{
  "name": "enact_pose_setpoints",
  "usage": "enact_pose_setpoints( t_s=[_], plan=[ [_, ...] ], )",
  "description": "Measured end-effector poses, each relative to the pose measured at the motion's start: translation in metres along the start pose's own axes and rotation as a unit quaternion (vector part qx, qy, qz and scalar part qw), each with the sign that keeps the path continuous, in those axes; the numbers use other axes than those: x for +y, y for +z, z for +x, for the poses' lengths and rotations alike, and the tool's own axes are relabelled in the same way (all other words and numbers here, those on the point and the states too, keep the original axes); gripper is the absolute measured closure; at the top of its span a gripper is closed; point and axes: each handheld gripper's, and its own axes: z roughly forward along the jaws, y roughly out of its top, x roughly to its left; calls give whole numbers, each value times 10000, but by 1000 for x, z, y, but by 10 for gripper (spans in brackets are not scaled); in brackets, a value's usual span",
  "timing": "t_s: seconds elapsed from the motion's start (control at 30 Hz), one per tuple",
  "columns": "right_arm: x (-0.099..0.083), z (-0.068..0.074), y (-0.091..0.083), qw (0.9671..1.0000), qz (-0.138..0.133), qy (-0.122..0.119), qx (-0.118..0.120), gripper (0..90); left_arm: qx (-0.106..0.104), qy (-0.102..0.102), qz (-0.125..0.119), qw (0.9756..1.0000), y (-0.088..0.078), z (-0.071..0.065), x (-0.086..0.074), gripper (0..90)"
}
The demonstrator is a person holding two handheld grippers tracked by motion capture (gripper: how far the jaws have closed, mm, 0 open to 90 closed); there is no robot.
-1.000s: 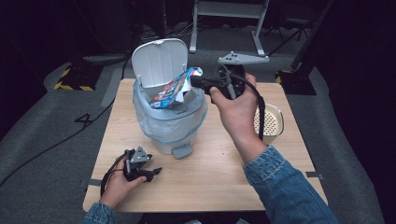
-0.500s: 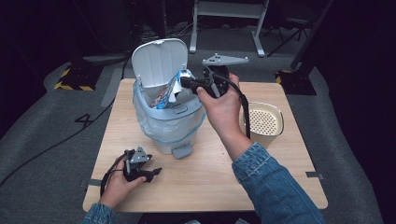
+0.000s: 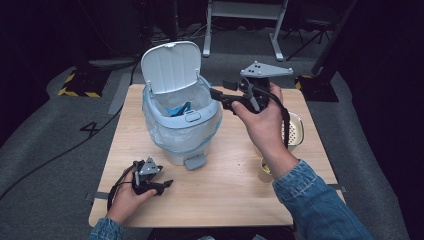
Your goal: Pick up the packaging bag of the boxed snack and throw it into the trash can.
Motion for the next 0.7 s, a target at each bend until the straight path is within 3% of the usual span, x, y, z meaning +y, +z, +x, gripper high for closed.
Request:
enact_pose_setpoints(
  t_s=[0.17, 0.3, 0.5, 0.6, 0.7],
  plan=[
    [-10, -6, -19, 9996, 179, -192, 122, 352, -36, 6, 2, 10000, -1, 1, -1, 324],
    [-19, -12, -37, 9990, 158, -355, 233, 290, -44, 32, 9, 10000, -4, 3, -4, 324],
    [-32, -24, -63, 9984, 71, -444, 336, 238, -64, 0, 11, 10000, -5, 4, -5, 324],
    [-42, -34, -80, 9982, 52, -379, 472, 220, -69, 1, 12, 10000, -5, 4, -5, 323],
    [-49, -38, -88, 9979, 134, -431, 468, 219, -73, -8, 6, 10000, -5, 4, -5, 323]
  ],
)
